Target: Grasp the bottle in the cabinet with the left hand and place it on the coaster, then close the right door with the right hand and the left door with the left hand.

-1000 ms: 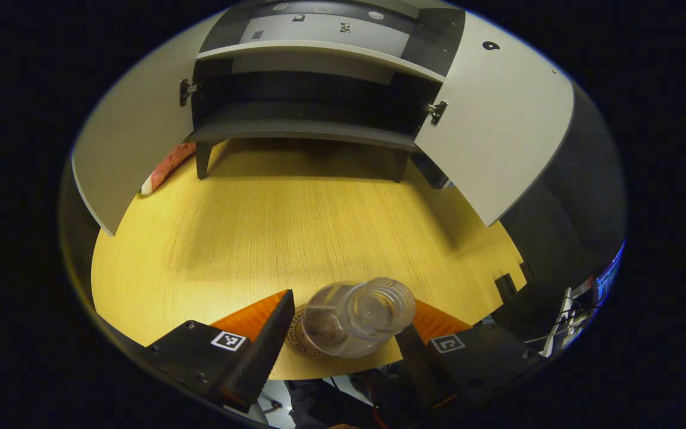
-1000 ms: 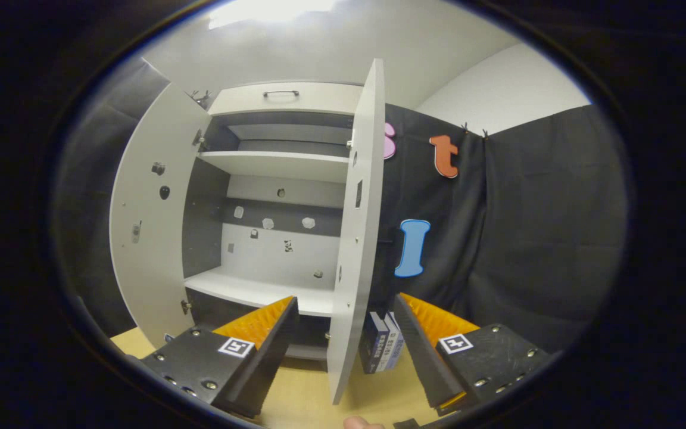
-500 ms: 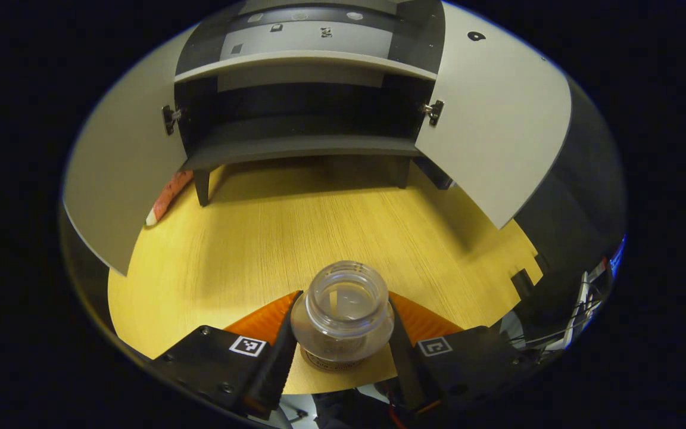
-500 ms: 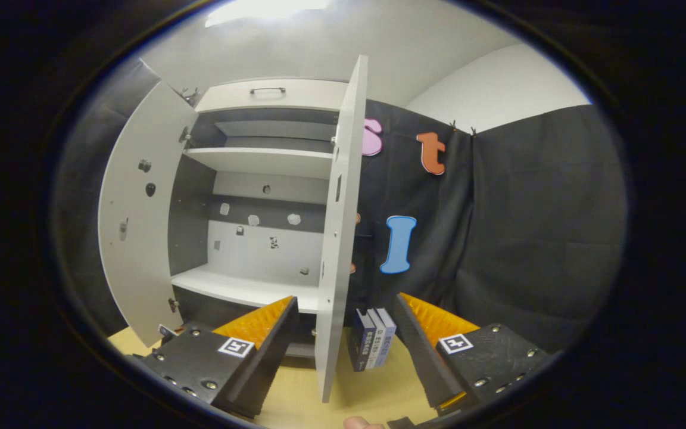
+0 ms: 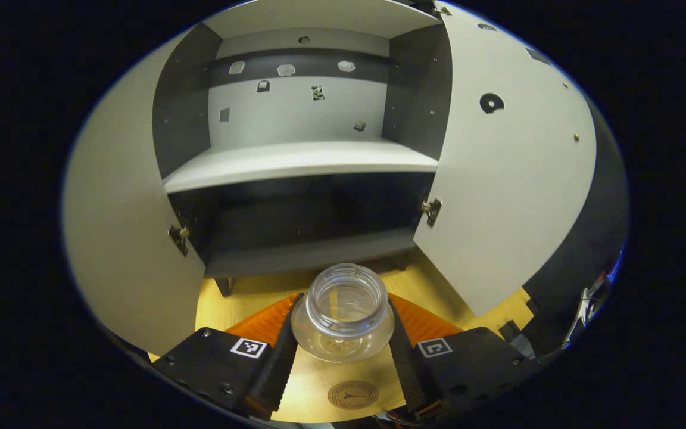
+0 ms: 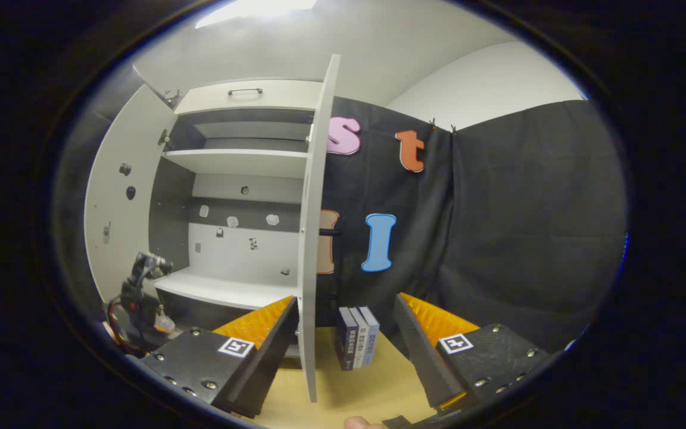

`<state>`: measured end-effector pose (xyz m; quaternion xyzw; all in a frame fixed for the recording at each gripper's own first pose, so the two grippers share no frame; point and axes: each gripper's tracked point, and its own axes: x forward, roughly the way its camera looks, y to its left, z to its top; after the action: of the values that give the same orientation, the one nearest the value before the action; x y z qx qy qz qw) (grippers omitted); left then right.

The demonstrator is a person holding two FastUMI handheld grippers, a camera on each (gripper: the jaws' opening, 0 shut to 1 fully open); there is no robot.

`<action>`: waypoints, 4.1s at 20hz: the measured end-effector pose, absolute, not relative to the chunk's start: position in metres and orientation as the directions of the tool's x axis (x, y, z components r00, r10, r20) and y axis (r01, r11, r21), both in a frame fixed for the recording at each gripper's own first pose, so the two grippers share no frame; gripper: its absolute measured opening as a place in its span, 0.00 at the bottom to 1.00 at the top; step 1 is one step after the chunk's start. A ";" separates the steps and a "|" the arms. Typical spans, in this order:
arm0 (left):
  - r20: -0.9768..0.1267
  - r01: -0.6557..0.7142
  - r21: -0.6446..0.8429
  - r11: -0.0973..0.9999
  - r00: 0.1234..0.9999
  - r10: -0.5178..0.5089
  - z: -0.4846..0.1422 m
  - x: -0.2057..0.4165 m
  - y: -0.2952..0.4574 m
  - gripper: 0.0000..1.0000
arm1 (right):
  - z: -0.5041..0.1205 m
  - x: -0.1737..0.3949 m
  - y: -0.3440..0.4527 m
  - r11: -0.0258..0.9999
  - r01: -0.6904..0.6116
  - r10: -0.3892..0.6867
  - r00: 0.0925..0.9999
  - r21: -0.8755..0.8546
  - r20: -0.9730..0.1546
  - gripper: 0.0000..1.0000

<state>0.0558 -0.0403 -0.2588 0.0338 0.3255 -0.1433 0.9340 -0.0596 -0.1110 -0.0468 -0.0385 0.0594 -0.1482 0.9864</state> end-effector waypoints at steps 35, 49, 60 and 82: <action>-0.548 0.277 0.081 0.957 0.815 -0.190 -0.150 0.337 -0.066 0.83 | -0.062 -0.094 -0.205 0.793 0.598 -0.609 0.786 -0.121 -0.104 0.94; -0.335 0.240 0.208 0.948 0.928 -0.161 -0.060 0.326 -0.060 0.97 | -0.061 -0.091 -0.206 0.822 0.560 -0.569 0.816 -0.102 -0.106 0.97; -0.191 0.214 0.168 0.962 0.965 -0.182 0.012 0.248 -0.052 1.00 | -0.061 -0.092 -0.197 0.866 0.494 -0.501 0.857 -0.084 -0.119 0.97; -0.302 0.265 0.091 0.960 0.926 -0.226 -0.083 0.276 -0.058 0.97 | -0.061 -0.131 -0.201 0.850 0.516 -0.526 0.840 -0.108 -0.129 0.94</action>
<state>0.2758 -0.0584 -0.0830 0.0654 0.1458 -0.1254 0.9791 -0.1312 -0.2014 -0.0614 -0.0342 0.0772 -0.2717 0.9587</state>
